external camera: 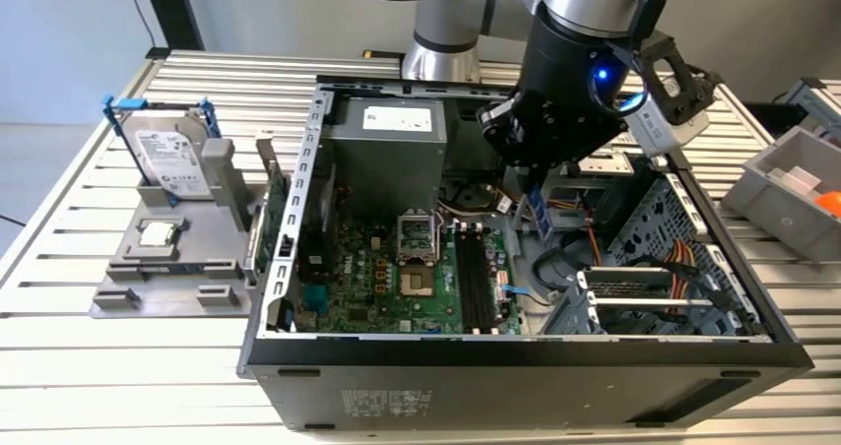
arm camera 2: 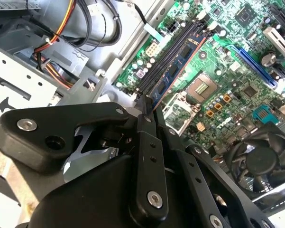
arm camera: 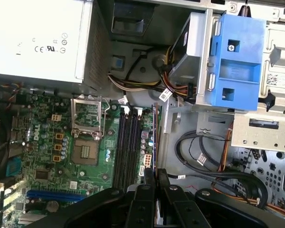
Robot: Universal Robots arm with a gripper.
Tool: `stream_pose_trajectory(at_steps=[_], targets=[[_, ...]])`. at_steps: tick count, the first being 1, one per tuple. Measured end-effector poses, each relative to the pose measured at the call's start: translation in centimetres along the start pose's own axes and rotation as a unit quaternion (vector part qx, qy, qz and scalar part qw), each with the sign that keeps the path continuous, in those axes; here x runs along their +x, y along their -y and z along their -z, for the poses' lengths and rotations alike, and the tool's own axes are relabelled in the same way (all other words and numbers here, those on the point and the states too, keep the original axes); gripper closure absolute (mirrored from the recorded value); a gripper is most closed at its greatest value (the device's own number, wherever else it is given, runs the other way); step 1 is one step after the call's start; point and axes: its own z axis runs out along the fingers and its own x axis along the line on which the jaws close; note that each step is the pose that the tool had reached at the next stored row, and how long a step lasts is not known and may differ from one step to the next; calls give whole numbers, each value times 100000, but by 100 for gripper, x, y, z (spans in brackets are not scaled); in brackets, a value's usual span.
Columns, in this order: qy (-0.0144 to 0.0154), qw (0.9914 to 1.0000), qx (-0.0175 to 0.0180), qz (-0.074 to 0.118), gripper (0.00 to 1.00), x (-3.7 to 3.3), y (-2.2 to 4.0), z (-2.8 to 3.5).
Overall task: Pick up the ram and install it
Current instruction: 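Insert the ram into the slot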
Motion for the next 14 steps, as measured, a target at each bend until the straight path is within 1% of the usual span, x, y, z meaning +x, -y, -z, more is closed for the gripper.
stream_pose_trajectory(at_steps=[4,14], targets=[[5,100000,-13,3,100,0,0,-7],[6,100000,102,-8,100,3,5,-106]])
